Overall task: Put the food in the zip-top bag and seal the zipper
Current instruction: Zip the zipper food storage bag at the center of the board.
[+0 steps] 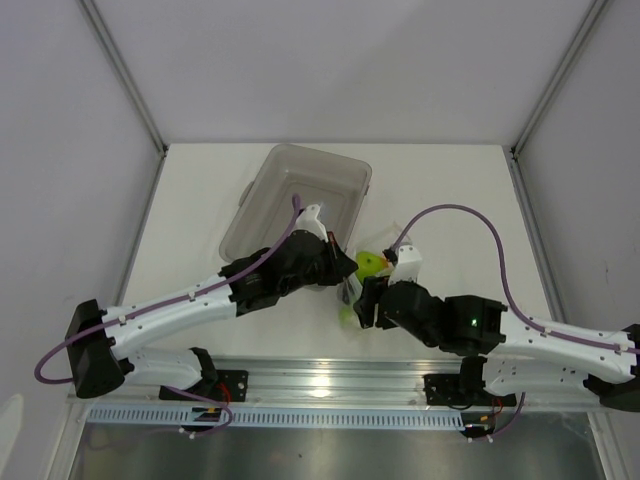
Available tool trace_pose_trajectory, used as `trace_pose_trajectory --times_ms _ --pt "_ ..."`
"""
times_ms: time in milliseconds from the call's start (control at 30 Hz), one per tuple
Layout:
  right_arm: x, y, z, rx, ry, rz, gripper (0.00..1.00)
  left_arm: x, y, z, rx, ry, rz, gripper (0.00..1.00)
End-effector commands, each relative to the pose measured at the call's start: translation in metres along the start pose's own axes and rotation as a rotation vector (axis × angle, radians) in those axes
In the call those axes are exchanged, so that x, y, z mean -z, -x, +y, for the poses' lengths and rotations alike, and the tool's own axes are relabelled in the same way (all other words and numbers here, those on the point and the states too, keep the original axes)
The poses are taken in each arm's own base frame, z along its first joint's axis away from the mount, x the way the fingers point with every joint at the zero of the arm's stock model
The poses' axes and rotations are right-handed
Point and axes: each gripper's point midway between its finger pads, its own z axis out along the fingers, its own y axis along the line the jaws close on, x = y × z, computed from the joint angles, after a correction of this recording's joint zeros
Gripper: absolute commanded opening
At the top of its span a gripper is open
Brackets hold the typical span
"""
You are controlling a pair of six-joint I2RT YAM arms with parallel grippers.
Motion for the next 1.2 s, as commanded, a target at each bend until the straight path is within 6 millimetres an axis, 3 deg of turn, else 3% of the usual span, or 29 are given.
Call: trace_pose_trajectory --times_ms 0,267,533,567,600,633,733,967,1100,1167 --pt "-0.005 0.021 0.012 -0.037 0.022 -0.104 0.69 0.001 0.003 -0.009 0.027 -0.027 -0.005 0.01" --pt "-0.027 0.009 0.021 -0.038 -0.002 -0.079 0.66 -0.003 -0.005 -0.015 0.027 -0.058 0.037 0.01" --pt "-0.032 -0.005 0.01 -0.112 -0.048 -0.113 0.34 -0.005 -0.013 -0.021 0.007 -0.093 0.074 0.01" --pt "-0.031 -0.005 0.004 -0.107 -0.068 -0.118 0.27 -0.006 -0.014 -0.021 0.003 -0.093 0.077 0.01" --pt "-0.029 -0.004 0.003 -0.106 -0.069 -0.12 0.08 -0.005 -0.014 -0.02 -0.007 -0.097 0.081 0.01" --pt "-0.028 -0.002 0.001 -0.1 -0.074 -0.129 0.01 -0.005 -0.014 -0.023 -0.011 -0.114 0.08 0.01" --pt "-0.018 0.011 -0.001 -0.08 -0.051 -0.16 0.0 -0.003 -0.018 -0.025 -0.038 -0.149 0.088 0.01" --pt "0.006 0.041 -0.026 -0.108 -0.042 -0.21 0.0 0.0 -0.033 -0.026 -0.121 -0.208 0.146 0.11" --pt "0.012 0.044 -0.033 -0.082 0.023 -0.201 0.0 -0.002 -0.038 -0.021 -0.143 -0.213 0.158 0.28" --pt "0.013 0.044 -0.037 -0.061 0.029 -0.193 0.0 -0.002 -0.039 -0.02 -0.153 -0.222 0.162 0.43"
